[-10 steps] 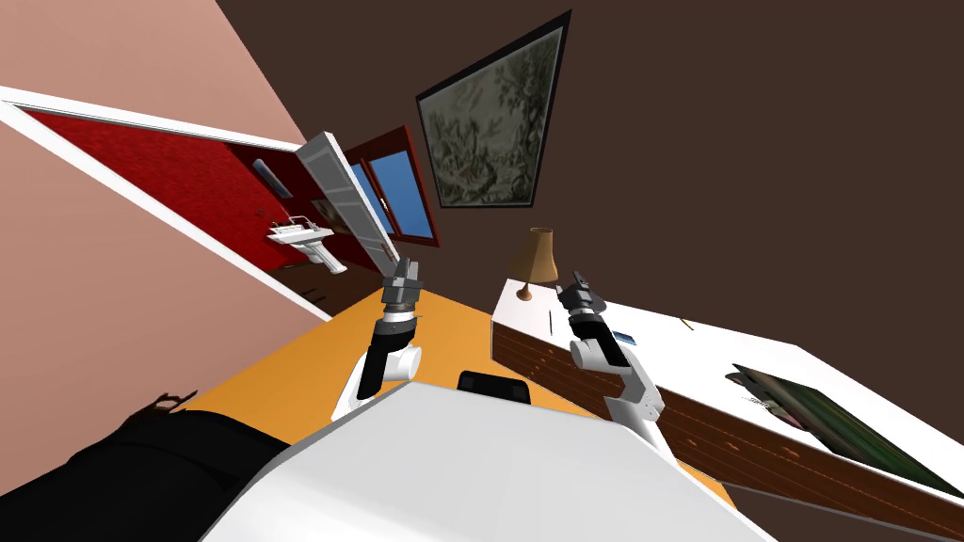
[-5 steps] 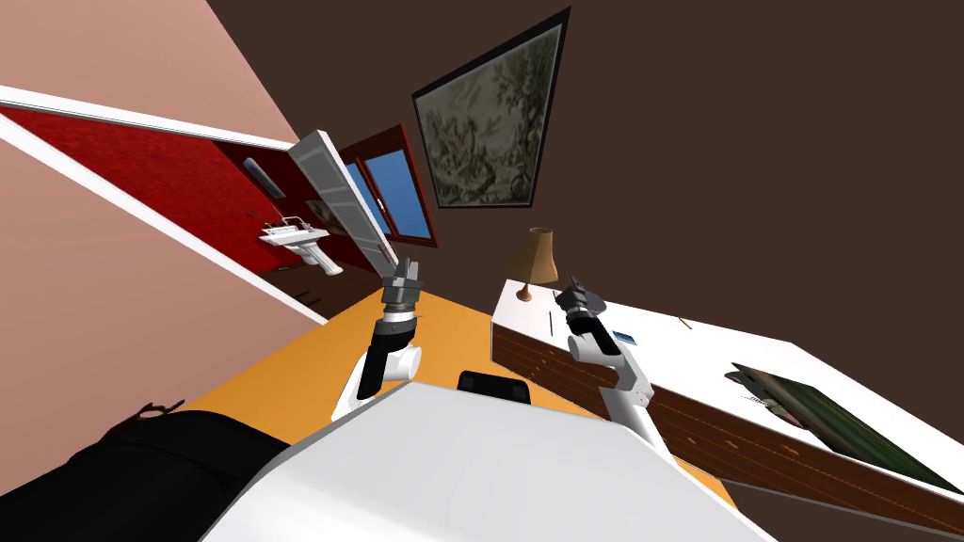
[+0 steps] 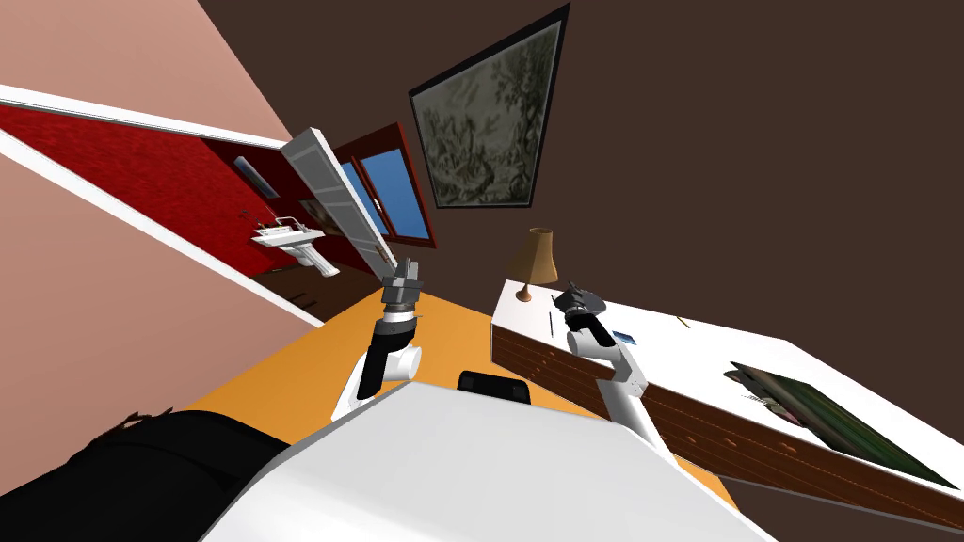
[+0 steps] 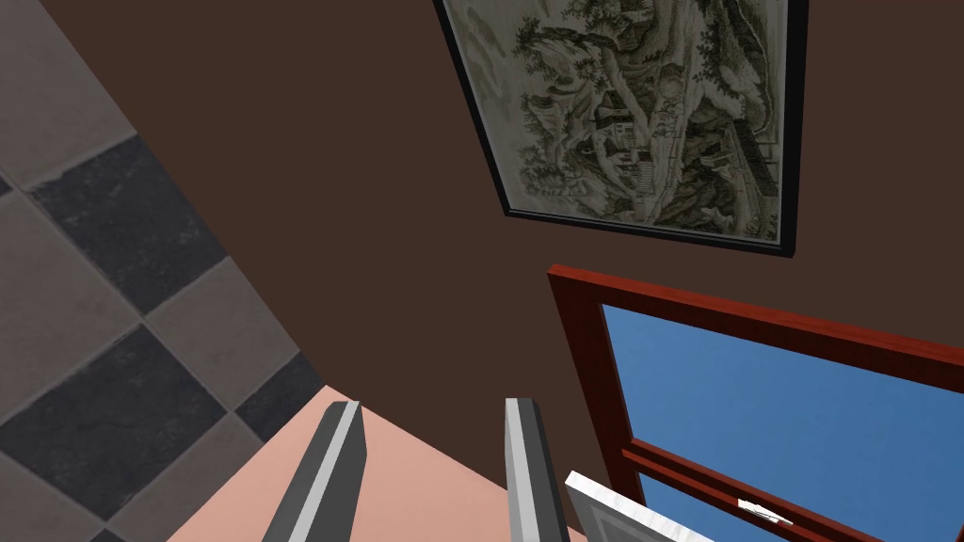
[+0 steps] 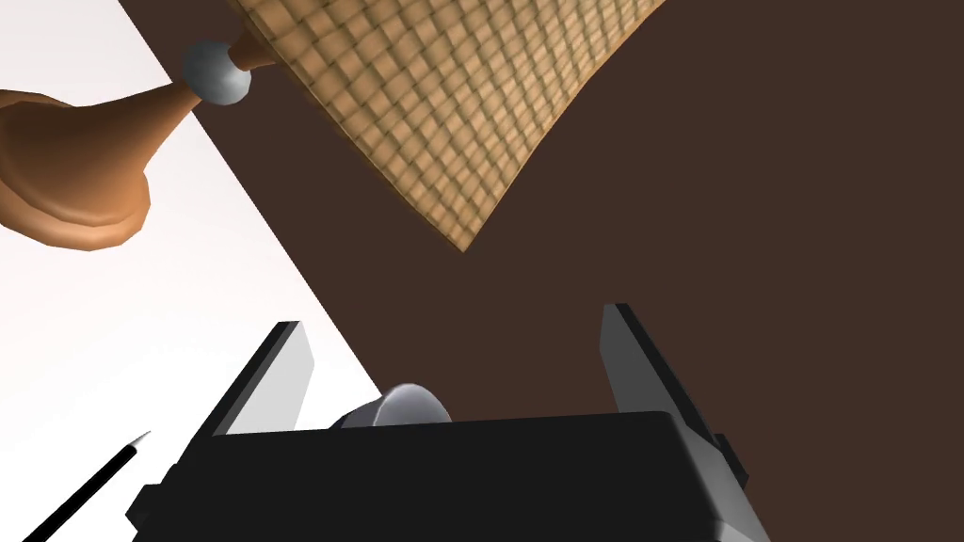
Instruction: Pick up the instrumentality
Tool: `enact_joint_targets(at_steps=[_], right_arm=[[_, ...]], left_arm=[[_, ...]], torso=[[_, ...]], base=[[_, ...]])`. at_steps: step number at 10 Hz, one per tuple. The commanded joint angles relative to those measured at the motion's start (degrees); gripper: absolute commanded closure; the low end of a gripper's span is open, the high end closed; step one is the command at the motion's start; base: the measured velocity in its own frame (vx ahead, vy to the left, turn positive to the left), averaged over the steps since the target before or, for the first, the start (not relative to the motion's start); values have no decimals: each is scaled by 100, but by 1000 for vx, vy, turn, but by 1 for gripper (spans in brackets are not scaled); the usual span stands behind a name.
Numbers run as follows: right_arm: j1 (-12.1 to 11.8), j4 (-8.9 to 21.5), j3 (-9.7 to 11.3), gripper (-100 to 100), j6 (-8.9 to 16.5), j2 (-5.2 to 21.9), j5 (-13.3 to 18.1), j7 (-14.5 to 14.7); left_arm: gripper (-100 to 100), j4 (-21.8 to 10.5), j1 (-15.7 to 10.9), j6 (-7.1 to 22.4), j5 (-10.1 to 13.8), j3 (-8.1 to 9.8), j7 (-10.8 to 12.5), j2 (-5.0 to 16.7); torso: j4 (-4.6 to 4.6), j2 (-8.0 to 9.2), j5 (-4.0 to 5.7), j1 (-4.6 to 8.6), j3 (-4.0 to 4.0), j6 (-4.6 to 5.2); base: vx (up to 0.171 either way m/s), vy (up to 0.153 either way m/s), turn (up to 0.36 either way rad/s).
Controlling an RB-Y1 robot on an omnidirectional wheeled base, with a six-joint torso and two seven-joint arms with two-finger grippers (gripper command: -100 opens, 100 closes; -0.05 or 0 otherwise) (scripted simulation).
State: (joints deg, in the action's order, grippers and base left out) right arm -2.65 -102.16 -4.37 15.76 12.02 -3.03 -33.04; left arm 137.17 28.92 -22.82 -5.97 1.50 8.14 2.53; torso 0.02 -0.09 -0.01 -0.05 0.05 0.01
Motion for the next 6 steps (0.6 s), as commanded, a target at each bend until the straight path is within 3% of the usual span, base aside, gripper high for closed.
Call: enact_joint_targets(at_steps=[1, 2, 4, 5, 6], right_arm=[[110, 209, -37, -100, 286, 31, -44, -204], [298, 440, -102, -100, 432, 50, -111, -423], [298, 504, -102, -100, 703, 50, -111, -518], [488, 742, -167, -100, 916, 69, -178, -786], [488, 802, -167, -100, 1047, 69, -178, -832]], left_arm=[[0, 0, 0, 0, 0, 0, 0, 0], [0, 0, 0, 0, 0, 0, 0, 0], [0, 0, 0, 0, 0, 0, 0, 0], [0, 0, 0, 0, 0, 0, 0, 0], [0, 0, 0, 0, 0, 0, 0, 0]], torso=[[0, 0, 0, 0, 0, 0], [1, -1, 0, 1, 1, 0], [1, -3, -1, -1, 2, -1], [0, 2, 0, 3, -1, 0], [0, 0, 0, 3, 0, 0]], base=[[26, 17, -30], [30, 25, -46], [21, 14, -16], [18, 11, -58], [23, 15, -29]])
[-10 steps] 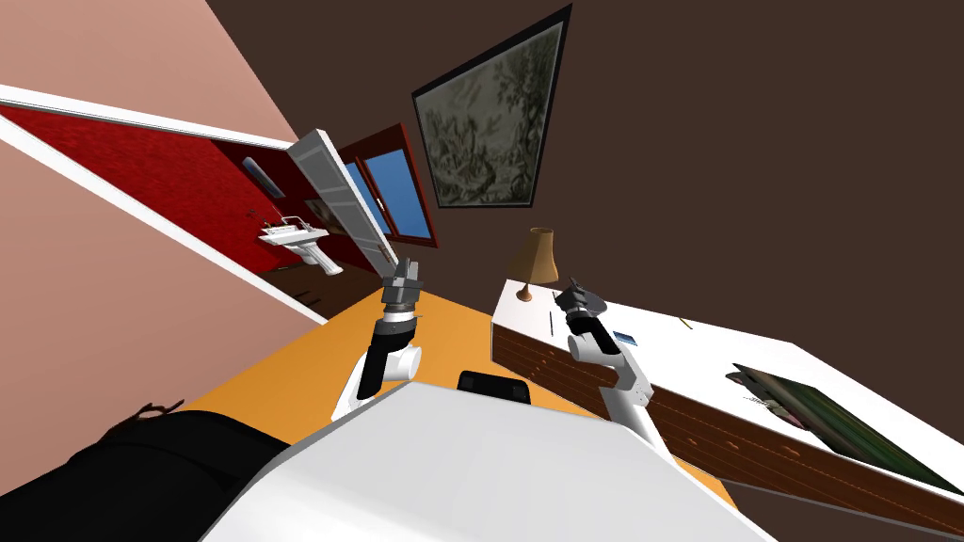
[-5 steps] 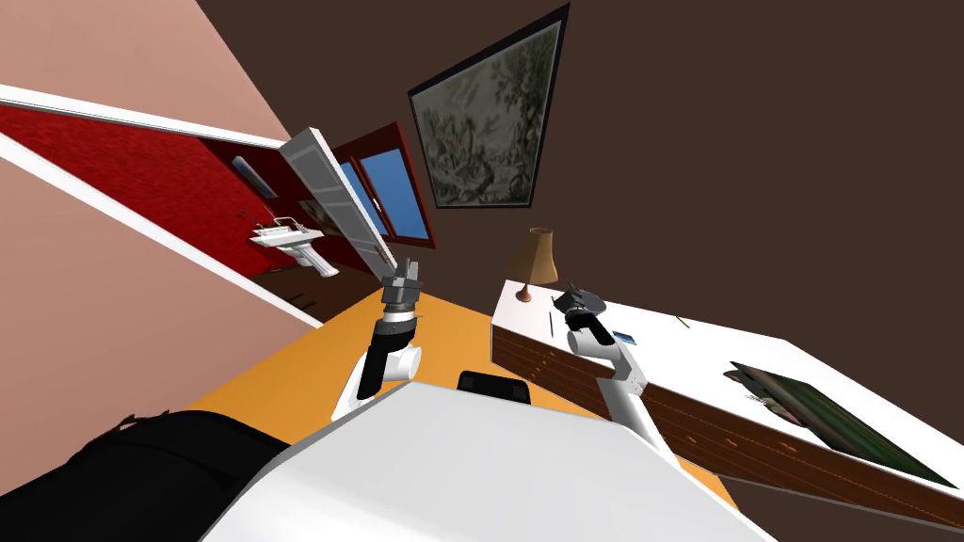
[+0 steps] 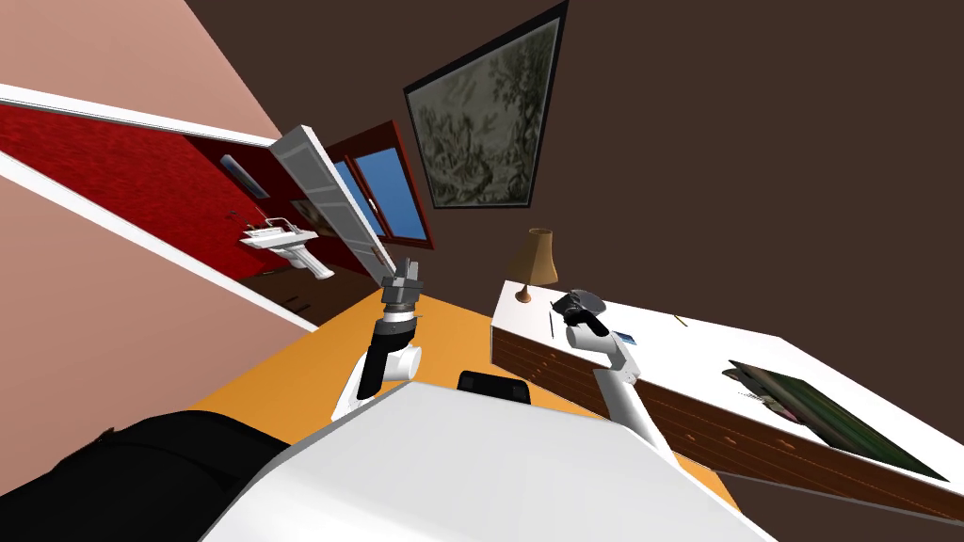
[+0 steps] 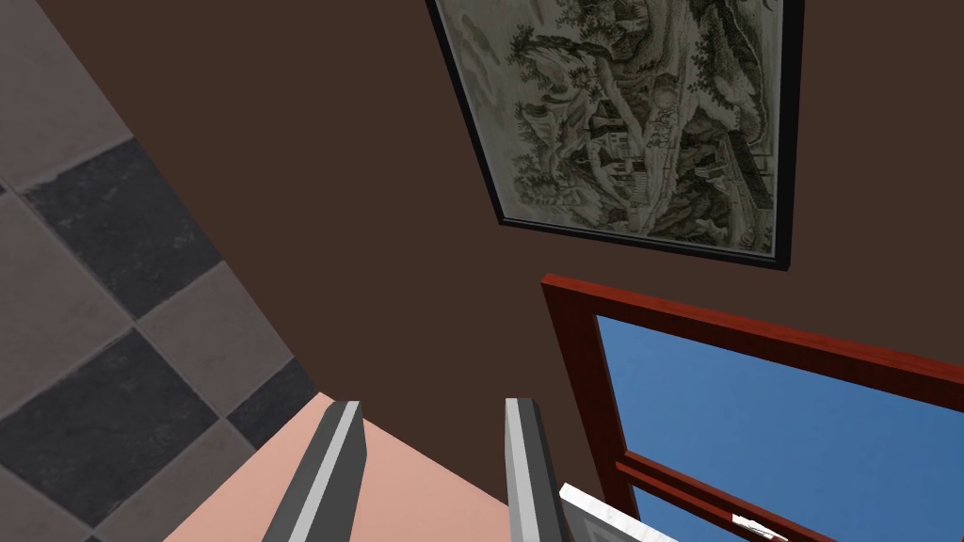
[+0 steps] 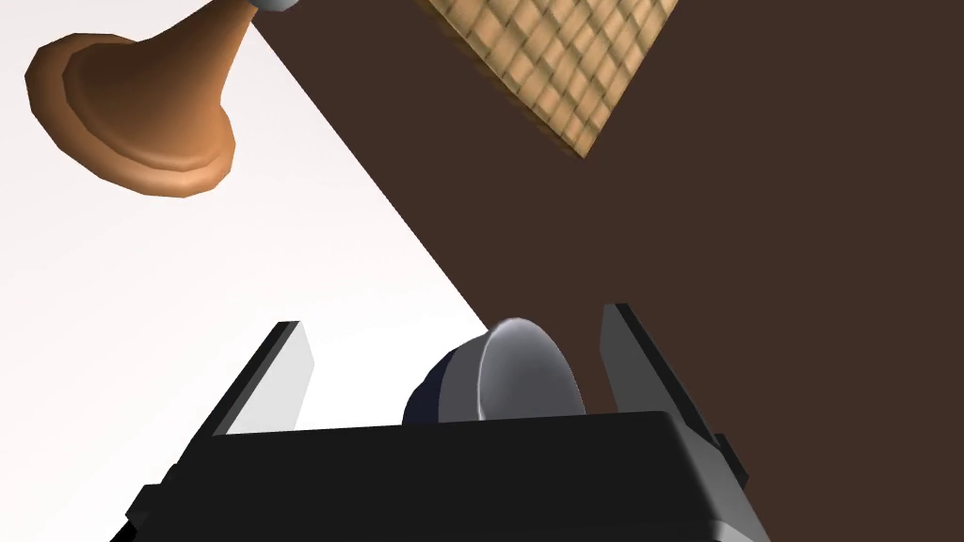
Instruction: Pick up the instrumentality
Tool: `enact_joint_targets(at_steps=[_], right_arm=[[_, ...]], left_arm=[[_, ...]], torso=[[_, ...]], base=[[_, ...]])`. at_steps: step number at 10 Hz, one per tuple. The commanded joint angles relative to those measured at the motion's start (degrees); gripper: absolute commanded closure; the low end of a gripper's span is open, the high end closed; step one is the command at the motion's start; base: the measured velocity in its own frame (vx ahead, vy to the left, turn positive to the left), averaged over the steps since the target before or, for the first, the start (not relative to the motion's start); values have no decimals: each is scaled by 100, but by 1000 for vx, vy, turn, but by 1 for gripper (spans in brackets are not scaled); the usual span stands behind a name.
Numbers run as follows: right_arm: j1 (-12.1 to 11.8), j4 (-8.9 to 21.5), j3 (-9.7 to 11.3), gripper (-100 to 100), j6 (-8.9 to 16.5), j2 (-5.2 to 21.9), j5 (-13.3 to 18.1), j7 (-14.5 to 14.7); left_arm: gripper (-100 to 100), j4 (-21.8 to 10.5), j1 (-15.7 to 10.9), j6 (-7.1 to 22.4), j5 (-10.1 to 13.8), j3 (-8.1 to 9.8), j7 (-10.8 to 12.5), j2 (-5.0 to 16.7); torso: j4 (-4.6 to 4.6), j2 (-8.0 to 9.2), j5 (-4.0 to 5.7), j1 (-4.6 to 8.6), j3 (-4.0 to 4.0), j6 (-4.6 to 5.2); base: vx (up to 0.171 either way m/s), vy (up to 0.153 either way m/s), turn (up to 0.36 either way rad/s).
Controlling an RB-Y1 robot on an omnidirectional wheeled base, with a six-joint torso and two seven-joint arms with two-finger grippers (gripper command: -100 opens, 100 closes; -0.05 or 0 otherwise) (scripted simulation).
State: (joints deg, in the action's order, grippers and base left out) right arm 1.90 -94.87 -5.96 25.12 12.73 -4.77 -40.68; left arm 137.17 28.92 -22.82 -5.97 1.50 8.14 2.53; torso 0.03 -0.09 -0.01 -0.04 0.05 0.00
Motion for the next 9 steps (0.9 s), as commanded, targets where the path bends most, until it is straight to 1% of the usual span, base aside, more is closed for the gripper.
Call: enact_joint_targets(at_steps=[1, 2, 3, 4, 5, 6, 7, 9], right_arm=[[33, 73, -9, -100, 173, -2, -5, -67], [225, 336, -74, -100, 402, 19, -71, -339], [225, 373, -74, -100, 543, 19, -71, -380], [417, 613, -138, -100, 712, 43, -137, -602], [417, 674, -138, -100, 874, 43, -137, -690], [417, 674, -138, -100, 981, 43, -137, -690], [610, 965, -202, -100, 1158, 69, -202, -956], [610, 974, -202, -100, 1380, 69, -202, -996]], left_arm=[[0, 0, 0, 0, 0, 0, 0, 0], [0, 0, 0, 0, 0, 0, 0, 0], [0, 0, 0, 0, 0, 0, 0, 0], [0, 0, 0, 0, 0, 0, 0, 0], [0, 0, 0, 0, 0, 0, 0, 0], [0, 0, 0, 0, 0, 0, 0, 0], [0, 0, 0, 0, 0, 0, 0, 0], [0, 0, 0, 0, 0, 0, 0, 0]], torso=[[0, 0, 0, 0, 0, 0], [-1, 3, 0, 1, -2, 0], [0, -2, 0, -1, 1, 0], [0, -1, -1, -1, 1, 0], [1, -4, -1, -3, 2, 0], [1, -2, -1, -3, 1, 0], [-1, 3, 0, 1, -2, 0], [0, 0, 0, 0, 0, 0]], base=[[13, 9, 5], [26, 19, -45], [27, 21, -34], [28, 23, -53], [24, 22, -28], [11, 9, 1], [18, 12, -53], [19, 12, -15]])
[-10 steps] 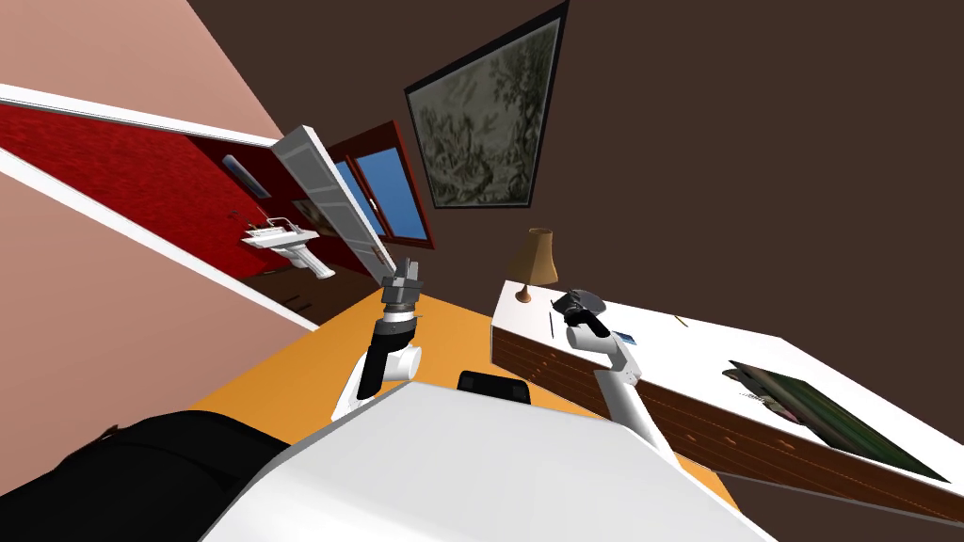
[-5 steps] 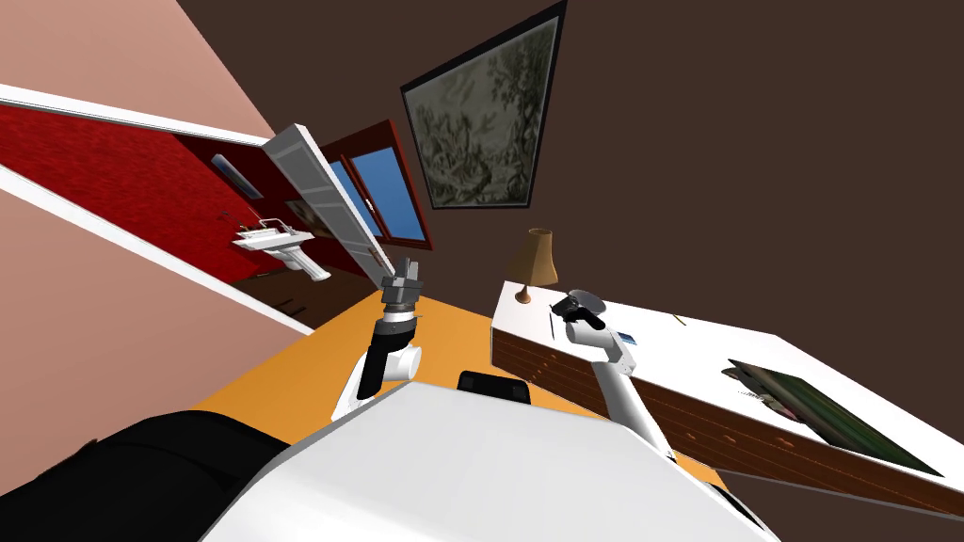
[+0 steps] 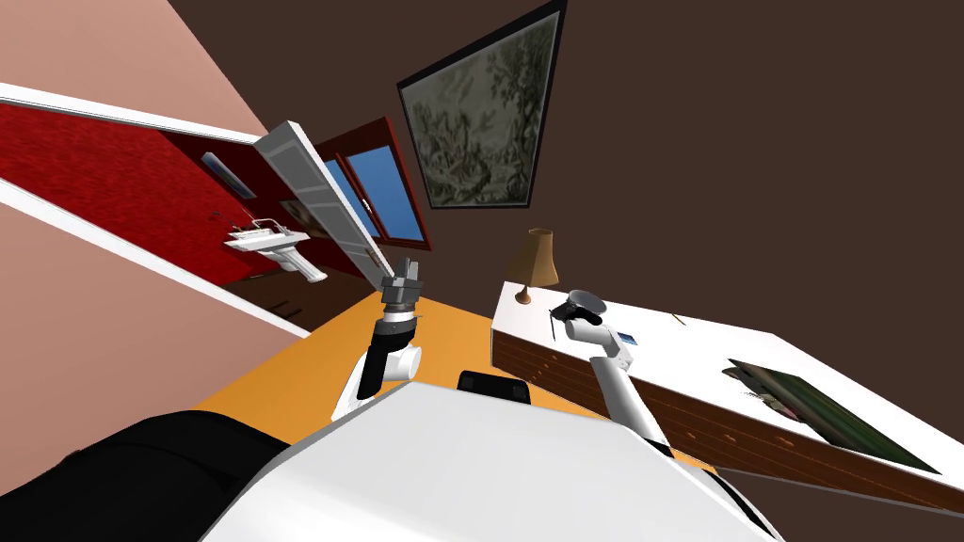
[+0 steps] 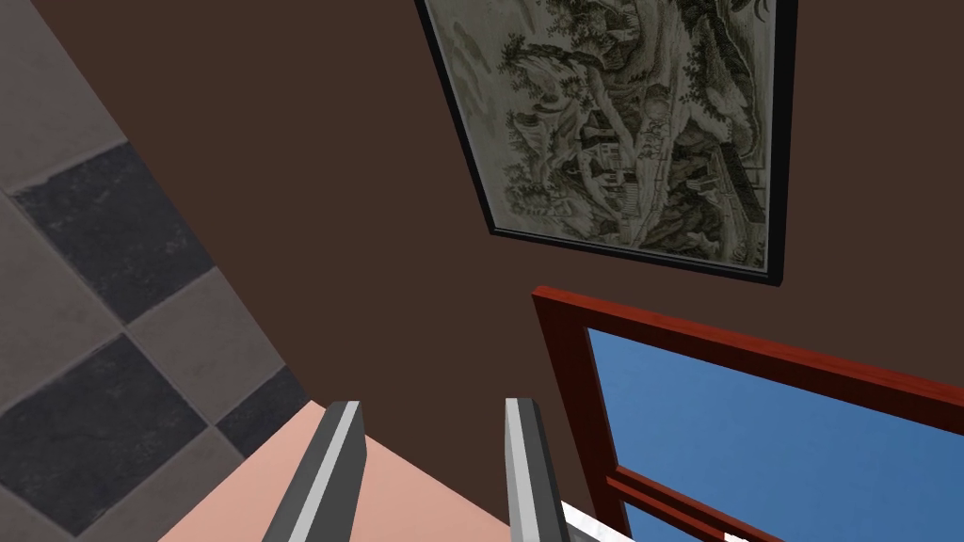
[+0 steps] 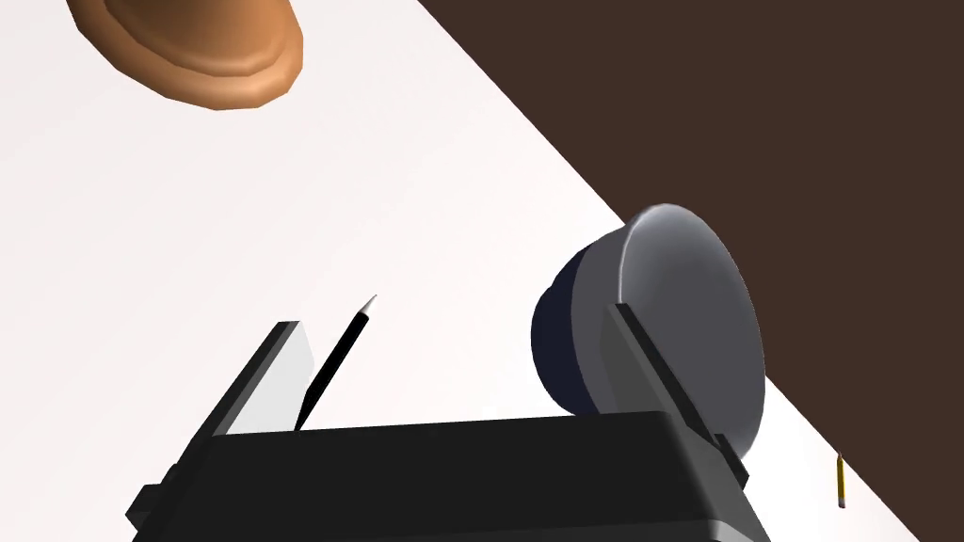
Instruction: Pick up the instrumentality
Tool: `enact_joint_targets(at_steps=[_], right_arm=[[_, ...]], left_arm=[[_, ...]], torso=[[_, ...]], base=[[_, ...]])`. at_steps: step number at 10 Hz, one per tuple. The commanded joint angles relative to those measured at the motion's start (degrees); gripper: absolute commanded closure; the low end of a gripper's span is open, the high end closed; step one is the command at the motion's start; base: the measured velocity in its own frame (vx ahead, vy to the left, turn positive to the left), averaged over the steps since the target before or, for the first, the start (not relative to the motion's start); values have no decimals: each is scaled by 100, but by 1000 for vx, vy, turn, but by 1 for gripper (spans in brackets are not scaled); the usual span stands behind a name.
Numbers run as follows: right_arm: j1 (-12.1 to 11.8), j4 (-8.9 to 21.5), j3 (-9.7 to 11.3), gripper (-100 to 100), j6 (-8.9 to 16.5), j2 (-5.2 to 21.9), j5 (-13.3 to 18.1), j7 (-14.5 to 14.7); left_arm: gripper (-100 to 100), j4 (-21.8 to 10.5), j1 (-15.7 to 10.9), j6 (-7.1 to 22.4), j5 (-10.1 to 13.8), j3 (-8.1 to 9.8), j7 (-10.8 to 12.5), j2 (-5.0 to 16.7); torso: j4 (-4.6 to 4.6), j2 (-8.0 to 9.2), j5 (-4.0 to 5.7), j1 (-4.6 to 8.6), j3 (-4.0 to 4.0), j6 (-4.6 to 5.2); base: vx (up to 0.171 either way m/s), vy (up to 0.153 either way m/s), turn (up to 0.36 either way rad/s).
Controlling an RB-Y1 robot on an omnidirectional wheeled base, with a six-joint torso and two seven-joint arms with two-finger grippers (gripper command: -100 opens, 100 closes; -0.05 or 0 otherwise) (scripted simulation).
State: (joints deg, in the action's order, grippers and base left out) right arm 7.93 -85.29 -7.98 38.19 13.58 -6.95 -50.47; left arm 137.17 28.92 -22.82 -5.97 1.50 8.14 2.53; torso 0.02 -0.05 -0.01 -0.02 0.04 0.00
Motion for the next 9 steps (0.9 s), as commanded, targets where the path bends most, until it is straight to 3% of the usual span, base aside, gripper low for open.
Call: enact_joint_targets(at_steps=[1, 4, 6, 7, 8, 9], right_arm=[[199, 286, -64, -100, 286, 13, -48, -286], [389, 608, -126, -100, 762, 46, -110, -614], [389, 608, -126, -100, 852, 46, -110, -614], [575, 897, -187, -100, 1083, 81, -171, -894], [575, 897, -187, -100, 1229, 81, -171, -901], [757, 1096, -246, -100, 1412, 119, -231, -1138]], left_arm=[[0, 0, 0, 0, 0, 0, 0, 0], [0, 0, 0, 0, 0, 0, 0, 0], [0, 0, 0, 0, 0, 0, 0, 0], [0, 0, 0, 0, 0, 0, 0, 0], [0, 0, 0, 0, 0, 0, 0, 0], [0, 0, 0, 0, 0, 0, 0, 0]], torso=[[0, 0, 0, 0, 0, 0], [1, -6, -1, -2, 3, 1], [0, 0, 0, -1, 0, 0], [-1, 5, 0, 2, -3, 0], [0, 1, 0, 0, -1, 1], [0, 0, 0, -2, 0, 1]], base=[[22, 18, -49], [26, 19, -37], [5, 6, 5], [15, 14, -59], [20, 19, -27], [26, 23, -45]])
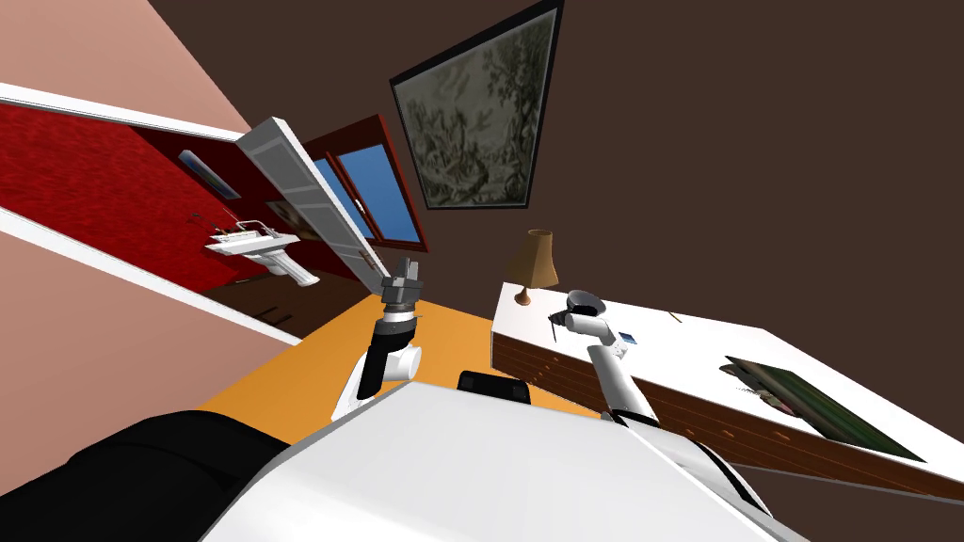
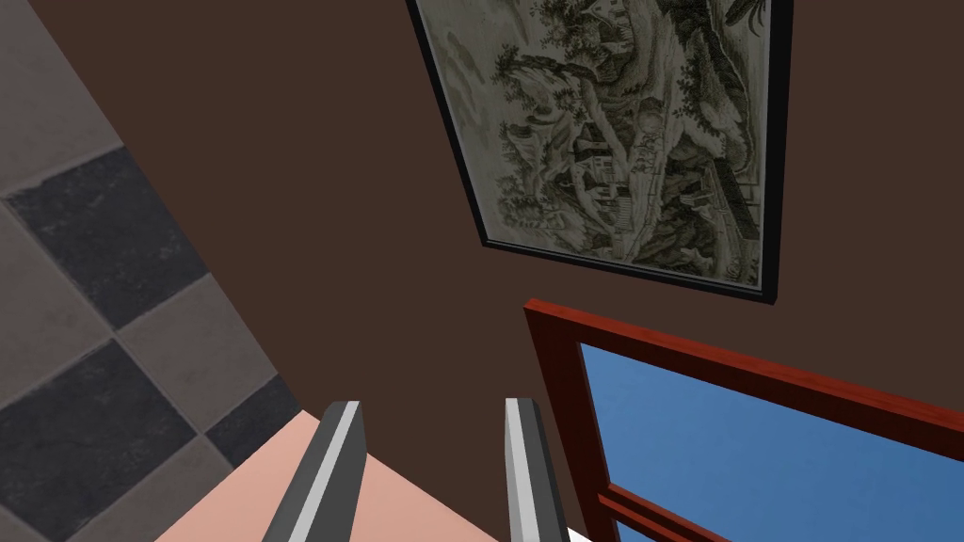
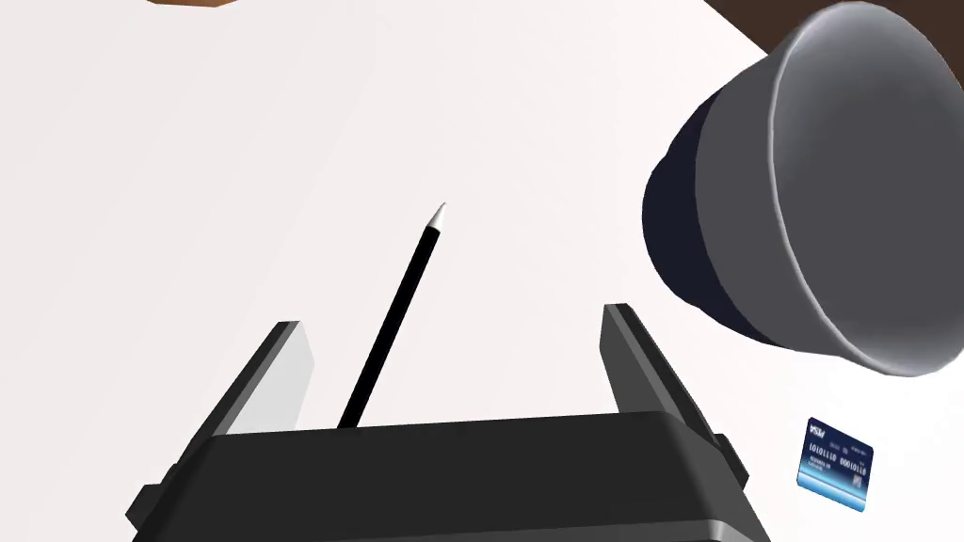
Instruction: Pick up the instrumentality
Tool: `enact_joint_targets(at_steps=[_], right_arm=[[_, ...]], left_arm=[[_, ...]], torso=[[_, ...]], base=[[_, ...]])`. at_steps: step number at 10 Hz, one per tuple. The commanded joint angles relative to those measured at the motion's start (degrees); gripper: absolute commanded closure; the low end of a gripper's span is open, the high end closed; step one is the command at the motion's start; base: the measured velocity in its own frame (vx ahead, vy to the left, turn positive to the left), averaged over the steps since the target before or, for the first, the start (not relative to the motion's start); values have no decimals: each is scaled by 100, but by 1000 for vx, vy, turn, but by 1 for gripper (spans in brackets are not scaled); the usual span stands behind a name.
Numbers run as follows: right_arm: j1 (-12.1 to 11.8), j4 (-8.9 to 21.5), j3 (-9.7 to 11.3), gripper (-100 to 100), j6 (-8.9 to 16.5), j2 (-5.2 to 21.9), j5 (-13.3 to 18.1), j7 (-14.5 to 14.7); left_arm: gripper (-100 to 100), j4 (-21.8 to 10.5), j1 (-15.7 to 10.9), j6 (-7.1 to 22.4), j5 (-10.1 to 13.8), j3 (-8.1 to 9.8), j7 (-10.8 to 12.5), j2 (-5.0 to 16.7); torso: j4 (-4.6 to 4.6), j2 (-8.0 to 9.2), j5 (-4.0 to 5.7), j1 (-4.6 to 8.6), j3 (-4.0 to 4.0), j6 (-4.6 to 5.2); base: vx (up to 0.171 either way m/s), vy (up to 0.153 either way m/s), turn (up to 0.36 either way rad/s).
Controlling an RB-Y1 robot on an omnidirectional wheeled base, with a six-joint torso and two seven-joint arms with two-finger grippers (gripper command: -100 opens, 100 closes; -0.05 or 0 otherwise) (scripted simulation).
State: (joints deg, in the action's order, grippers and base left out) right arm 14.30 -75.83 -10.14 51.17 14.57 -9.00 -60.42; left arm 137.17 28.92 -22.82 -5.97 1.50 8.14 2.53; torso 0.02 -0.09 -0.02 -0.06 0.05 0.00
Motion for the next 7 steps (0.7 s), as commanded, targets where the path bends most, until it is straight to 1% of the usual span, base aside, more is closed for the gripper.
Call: enact_joint_targets(at_steps=[1, 2, 3, 4, 5, 6, 7], right_arm=[[120, 234, -30, -100, 286, 20, -26, -185], [296, 412, -86, -100, 465, 60, -83, -398], [296, 509, -86, -100, 623, 60, -83, -453], [464, 745, -141, -100, 788, 103, -138, -647], [464, 775, -141, -100, 946, 103, -138, -710], [464, 775, -141, -100, 986, 103, -138, -710], [622, 1015, -193, -100, 1242, 146, -190, -955]], left_arm=[[0, 0, 0, 0, 0, 0, 0, 0], [0, 0, 0, 0, 0, 0, 0, 0], [0, 0, 0, 0, 0, 0, 0, 0], [0, 0, 0, 0, 0, 0, 0, 0], [0, 0, 0, 0, 0, 0, 0, 0], [0, 0, 0, 0, 0, 0, 0, 0], [0, 0, 0, 0, 0, 0, 0, 0]], torso=[[0, 0, 0, 0, 0, 0], [1, 1, 0, 1, 0, 0], [1, -2, 0, -1, 1, 0], [1, 0, 0, 1, 1, 0], [1, 0, 1, 1, 0, 0], [0, 3, 1, 3, -1, 0], [-1, 6, 1, 5, -3, 0]], base=[[23, 21, -21], [30, 26, -50], [25, 20, -23], [21, 17, -46], [17, 15, -19], [8, 5, 5], [16, 10, -43]])
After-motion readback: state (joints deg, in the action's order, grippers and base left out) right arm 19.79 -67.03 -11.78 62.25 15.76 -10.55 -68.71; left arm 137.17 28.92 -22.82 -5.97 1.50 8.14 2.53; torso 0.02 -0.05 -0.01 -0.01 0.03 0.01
